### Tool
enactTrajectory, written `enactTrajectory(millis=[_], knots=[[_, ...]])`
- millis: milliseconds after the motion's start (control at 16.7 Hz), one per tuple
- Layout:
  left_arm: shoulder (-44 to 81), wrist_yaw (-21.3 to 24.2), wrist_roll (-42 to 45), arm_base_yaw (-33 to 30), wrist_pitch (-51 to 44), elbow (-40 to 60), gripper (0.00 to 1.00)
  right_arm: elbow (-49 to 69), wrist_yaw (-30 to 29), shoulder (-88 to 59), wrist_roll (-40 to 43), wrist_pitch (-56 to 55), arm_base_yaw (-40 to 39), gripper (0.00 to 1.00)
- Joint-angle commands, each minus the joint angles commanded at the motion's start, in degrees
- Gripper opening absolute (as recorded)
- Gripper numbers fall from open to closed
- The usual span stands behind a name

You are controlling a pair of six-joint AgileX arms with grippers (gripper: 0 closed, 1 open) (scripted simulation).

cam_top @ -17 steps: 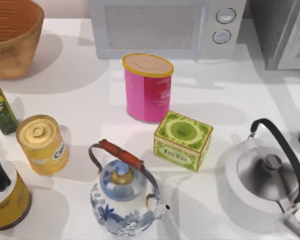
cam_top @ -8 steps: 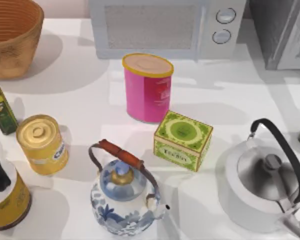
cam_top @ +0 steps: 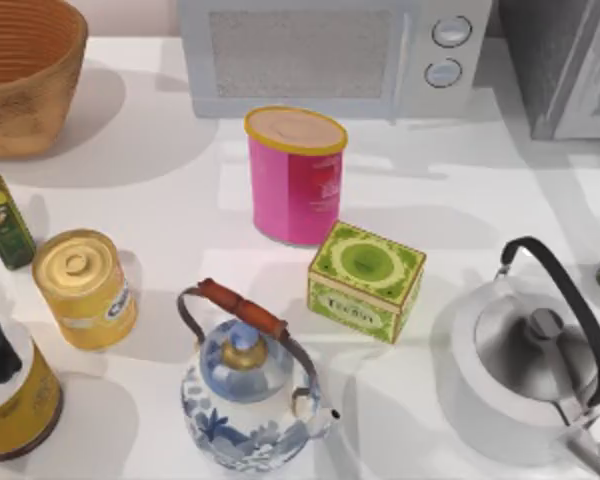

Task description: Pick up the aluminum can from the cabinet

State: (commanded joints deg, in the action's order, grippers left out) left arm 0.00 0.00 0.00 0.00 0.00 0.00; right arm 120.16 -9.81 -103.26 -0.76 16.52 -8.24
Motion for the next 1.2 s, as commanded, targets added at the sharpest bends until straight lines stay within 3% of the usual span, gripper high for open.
enactTrajectory(millis=[660, 1200], knots=[[0.0, 0.0, 0.0, 0.0, 0.0, 0.0, 1.00, -9.8, -7.0, 26.2, 0.0, 16.3, -7.6, 0.00], [0.0, 0.0, 0.0, 0.0, 0.0, 0.0, 1.00, -13.5, -6.7, 29.6, 0.0, 15.4, -6.8, 0.00]])
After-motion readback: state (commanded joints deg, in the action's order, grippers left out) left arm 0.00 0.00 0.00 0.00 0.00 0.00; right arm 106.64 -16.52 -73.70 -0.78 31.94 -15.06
